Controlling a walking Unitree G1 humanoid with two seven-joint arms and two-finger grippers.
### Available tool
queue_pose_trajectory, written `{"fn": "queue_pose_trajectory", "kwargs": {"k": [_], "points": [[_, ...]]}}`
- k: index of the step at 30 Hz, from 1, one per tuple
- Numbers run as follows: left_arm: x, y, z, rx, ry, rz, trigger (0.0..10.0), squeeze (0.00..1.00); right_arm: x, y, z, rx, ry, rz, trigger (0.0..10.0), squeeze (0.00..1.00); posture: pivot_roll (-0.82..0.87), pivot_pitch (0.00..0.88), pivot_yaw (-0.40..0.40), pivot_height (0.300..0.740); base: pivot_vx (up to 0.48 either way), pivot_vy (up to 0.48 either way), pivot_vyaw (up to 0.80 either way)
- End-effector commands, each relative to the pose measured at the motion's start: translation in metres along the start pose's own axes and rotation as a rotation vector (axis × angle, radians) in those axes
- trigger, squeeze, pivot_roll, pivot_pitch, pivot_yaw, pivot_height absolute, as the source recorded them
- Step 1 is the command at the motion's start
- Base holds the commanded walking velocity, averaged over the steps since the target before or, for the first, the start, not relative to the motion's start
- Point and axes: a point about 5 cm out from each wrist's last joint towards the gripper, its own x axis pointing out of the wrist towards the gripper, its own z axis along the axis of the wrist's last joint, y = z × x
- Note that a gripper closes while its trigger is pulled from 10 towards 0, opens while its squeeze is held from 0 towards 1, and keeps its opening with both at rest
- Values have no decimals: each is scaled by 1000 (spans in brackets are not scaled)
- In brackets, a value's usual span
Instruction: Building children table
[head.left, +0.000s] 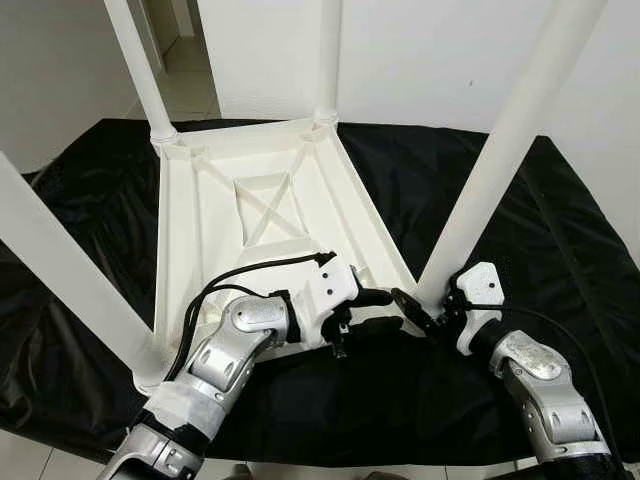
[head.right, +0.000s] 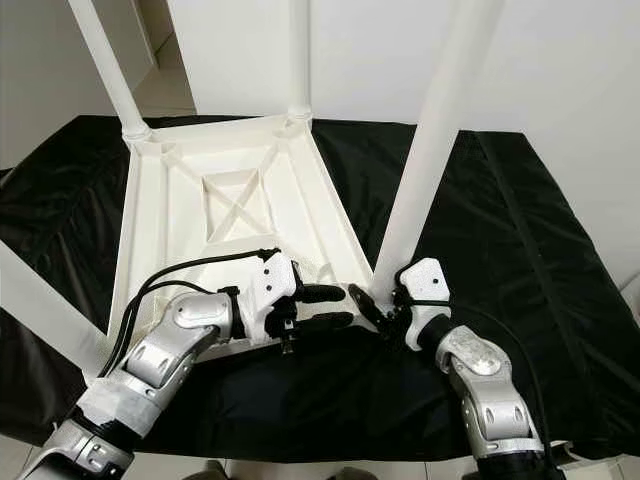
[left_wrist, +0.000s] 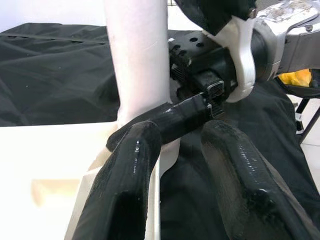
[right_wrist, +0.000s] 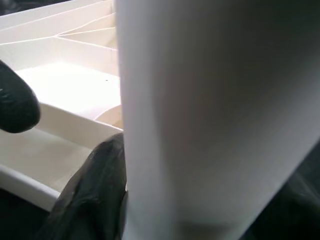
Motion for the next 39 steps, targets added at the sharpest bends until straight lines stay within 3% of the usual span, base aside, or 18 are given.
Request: {"fn": "queue_pose_trajectory", "kwargs": {"k": [1,6,7,8,14,18,21,25,28,39], "points": [[-1,2,1,17,7,8,10000,0,2,2,-6,4,27,23,0,0,-62,0,13,740,0,0,0],[-1,2,2,17,6,16,10000,0,4,1,-8,15,26,31,0,0,-57,0,5,740,0,0,0],[0,2,1,17,6,17,10000,0,3,1,-9,24,27,26,392,0,-59,0,6,740,0,0,0],[0,1,1,17,5,17,10000,0,3,1,-9,30,27,16,10000,0,-60,0,4,740,0,0,0],[1,0,1,15,4,16,10000,0,5,1,-6,45,1,-96,10000,0,-67,0,4,740,0,0,0],[2,-1,1,13,2,13,10000,0,6,0,-6,55,15,-240,10000,0,-70,0,6,740,0,0,0],[2,-2,0,9,3,6,10000,0,8,7,-4,103,15,-387,10000,0,-79,0,14,740,0,0,0],[2,-3,0,8,4,3,10000,0,9,10,-4,123,24,-466,10000,0,-82,0,16,740,0,0,0],[2,-3,0,8,4,-6,10000,0,16,26,-5,204,41,-631,10000,0,-88,2,22,740,0,0,0],[3,-4,1,10,2,-12,10000,0,31,49,3,254,32,-766,10000,0,-86,0,26,740,0,0,0]]}}
